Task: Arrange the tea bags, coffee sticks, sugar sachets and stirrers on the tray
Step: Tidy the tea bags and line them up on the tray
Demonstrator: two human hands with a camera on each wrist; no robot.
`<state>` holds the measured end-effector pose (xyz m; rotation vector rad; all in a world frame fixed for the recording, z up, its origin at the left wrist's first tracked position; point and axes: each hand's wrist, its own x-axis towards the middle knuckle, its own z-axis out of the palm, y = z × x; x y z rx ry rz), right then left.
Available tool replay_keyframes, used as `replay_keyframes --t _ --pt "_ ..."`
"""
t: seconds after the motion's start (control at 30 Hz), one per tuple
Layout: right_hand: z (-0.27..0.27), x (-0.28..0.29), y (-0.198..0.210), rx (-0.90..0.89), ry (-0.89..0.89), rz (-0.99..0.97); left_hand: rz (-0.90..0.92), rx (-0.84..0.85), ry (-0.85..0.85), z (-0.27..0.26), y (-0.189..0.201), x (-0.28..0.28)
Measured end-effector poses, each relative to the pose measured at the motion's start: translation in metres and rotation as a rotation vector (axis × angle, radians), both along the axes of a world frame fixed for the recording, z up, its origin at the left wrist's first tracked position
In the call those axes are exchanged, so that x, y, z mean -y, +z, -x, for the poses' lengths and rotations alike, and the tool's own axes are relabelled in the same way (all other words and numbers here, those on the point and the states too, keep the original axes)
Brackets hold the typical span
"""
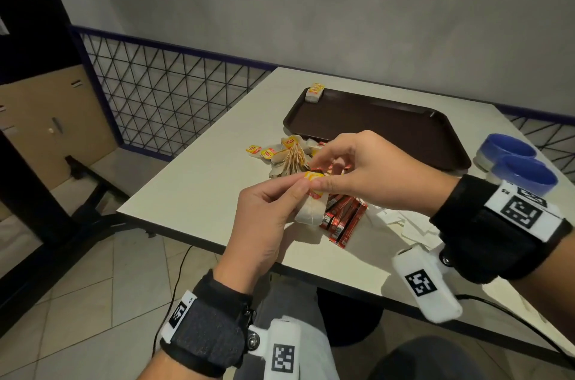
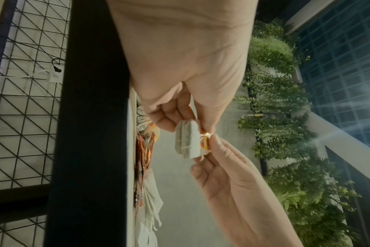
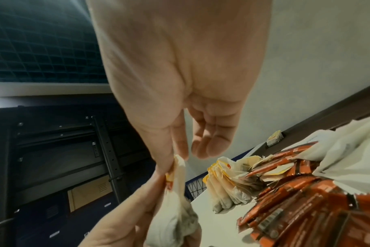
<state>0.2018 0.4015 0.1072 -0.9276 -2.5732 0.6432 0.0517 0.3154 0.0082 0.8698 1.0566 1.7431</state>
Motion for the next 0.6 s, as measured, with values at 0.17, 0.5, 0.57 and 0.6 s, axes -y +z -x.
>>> replay_keyframes --t 0.17,0.5,0.57,0.6 --pt "0.001 -0.009 0.006 0.043 0.083 0.210 0.021 -0.115 -0.001 -0.001 0.001 0.004" --pt "0.046 -0.112 0.056 0.166 0.009 0.061 0.051 0.101 0.126 0.010 -0.006 -0.001" --pt "0.059 -0.152 0.051 0.118 -0.073 0.063 0.082 0.062 0.089 0.008 -0.006 0.001" --pt "0.066 -0.170 0.046 0.117 -0.113 0.063 0.086 0.031 0.072 0.009 -0.007 0.001"
